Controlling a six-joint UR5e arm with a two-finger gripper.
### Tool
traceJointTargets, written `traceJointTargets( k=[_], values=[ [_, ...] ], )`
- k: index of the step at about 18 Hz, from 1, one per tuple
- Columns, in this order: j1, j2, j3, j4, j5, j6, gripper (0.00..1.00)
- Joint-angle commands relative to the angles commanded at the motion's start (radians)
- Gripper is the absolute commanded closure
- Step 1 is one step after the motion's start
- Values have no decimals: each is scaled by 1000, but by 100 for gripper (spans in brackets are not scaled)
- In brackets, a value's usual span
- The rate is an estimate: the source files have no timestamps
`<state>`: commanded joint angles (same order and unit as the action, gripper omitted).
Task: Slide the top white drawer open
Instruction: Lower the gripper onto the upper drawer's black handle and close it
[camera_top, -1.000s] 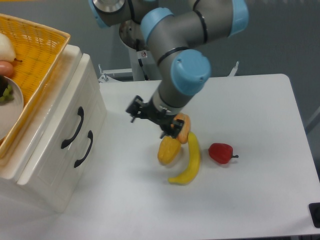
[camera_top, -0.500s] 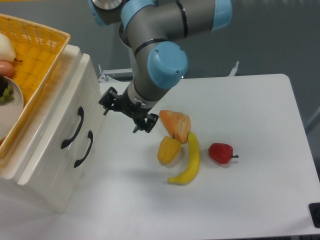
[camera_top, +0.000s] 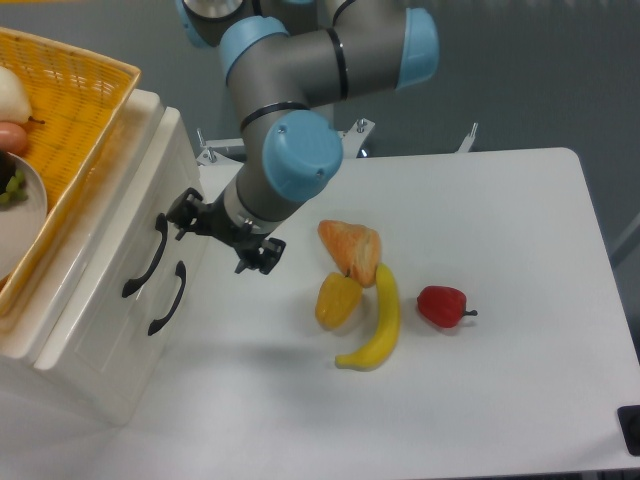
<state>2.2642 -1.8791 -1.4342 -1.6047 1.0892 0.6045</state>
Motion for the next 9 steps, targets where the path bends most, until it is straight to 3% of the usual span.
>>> traceJointTargets(
  k=[4,9],
  values=[
    [-18,2,-41,23,-8,-3,0],
    [-18,2,-43,37,-8,-6,0]
  ],
)
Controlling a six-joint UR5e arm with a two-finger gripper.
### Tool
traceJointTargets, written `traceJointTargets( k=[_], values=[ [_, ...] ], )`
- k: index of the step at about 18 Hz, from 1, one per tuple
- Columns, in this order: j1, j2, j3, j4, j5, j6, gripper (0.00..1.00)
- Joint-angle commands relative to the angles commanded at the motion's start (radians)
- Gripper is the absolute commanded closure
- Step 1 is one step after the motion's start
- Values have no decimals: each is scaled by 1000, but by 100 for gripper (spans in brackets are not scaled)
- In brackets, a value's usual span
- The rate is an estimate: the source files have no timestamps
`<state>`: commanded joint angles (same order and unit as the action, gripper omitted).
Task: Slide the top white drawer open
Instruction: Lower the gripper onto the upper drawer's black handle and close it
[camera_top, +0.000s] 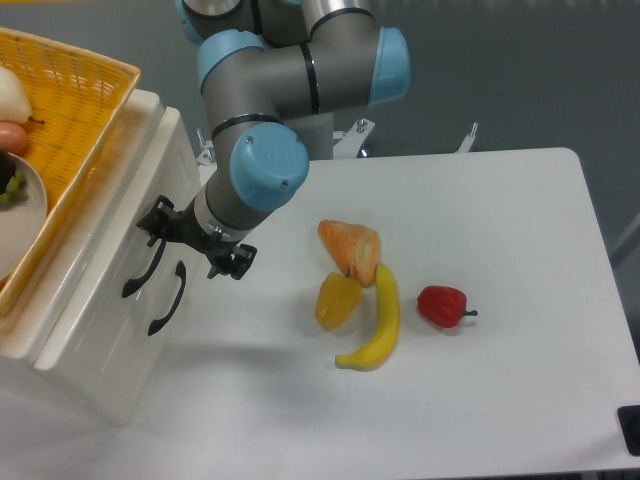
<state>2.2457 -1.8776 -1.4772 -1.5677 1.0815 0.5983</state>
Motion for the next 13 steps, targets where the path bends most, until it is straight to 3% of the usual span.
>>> traceJointTargets(
  k=[13],
  values=[
    [-25,-20,-3,23,8,-40,7]
  ],
)
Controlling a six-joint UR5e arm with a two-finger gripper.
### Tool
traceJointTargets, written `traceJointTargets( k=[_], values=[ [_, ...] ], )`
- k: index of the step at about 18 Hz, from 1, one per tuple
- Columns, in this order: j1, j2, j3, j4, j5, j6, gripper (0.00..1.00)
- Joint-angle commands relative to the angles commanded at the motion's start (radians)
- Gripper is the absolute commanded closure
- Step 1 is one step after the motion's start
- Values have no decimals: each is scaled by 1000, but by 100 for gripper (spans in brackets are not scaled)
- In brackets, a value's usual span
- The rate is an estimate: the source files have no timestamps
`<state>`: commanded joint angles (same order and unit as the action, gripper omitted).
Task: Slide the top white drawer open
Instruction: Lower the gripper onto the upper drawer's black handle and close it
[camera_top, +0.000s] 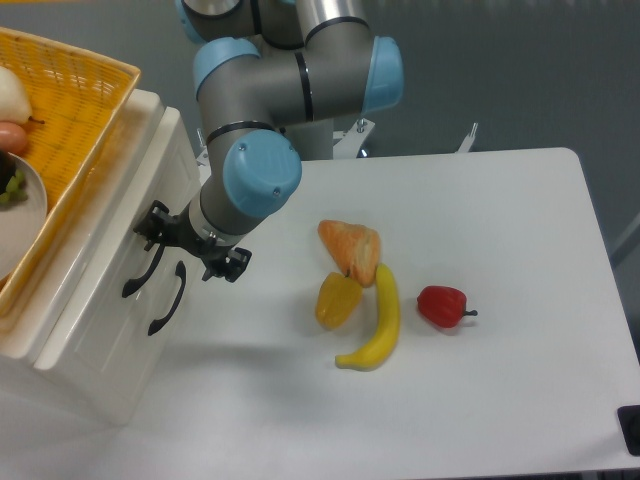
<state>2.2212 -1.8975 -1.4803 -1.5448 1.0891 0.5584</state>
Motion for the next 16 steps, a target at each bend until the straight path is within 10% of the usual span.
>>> traceJointTargets(
  k=[16],
  values=[
    [-2,0,-2,23,-3,-3,37]
  ],
)
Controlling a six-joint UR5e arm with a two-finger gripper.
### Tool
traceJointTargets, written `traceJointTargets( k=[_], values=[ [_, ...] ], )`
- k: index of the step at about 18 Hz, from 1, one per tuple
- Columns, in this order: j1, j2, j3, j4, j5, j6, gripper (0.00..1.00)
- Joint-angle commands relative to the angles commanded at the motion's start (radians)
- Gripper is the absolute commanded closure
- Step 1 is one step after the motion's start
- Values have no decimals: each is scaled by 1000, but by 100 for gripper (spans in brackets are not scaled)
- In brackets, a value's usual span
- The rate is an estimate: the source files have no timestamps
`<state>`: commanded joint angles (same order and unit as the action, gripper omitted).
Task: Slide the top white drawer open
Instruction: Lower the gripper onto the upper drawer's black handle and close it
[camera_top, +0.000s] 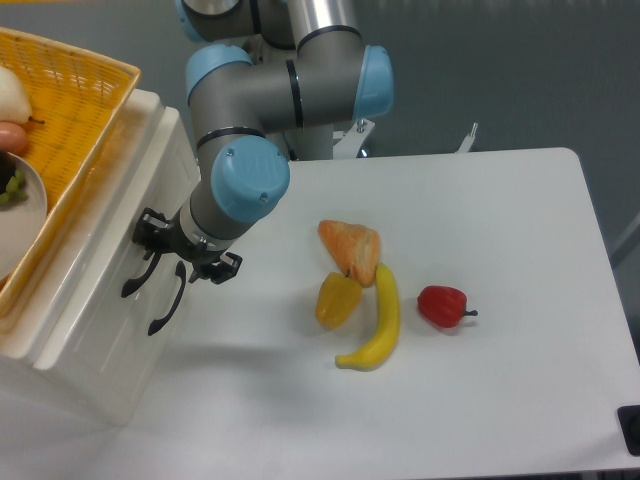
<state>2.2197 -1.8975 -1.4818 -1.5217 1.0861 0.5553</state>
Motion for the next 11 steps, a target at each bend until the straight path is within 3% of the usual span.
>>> traceJointTargets(
  k=[11],
  values=[
    [-2,11,-11,0,0,8,37]
  ],
)
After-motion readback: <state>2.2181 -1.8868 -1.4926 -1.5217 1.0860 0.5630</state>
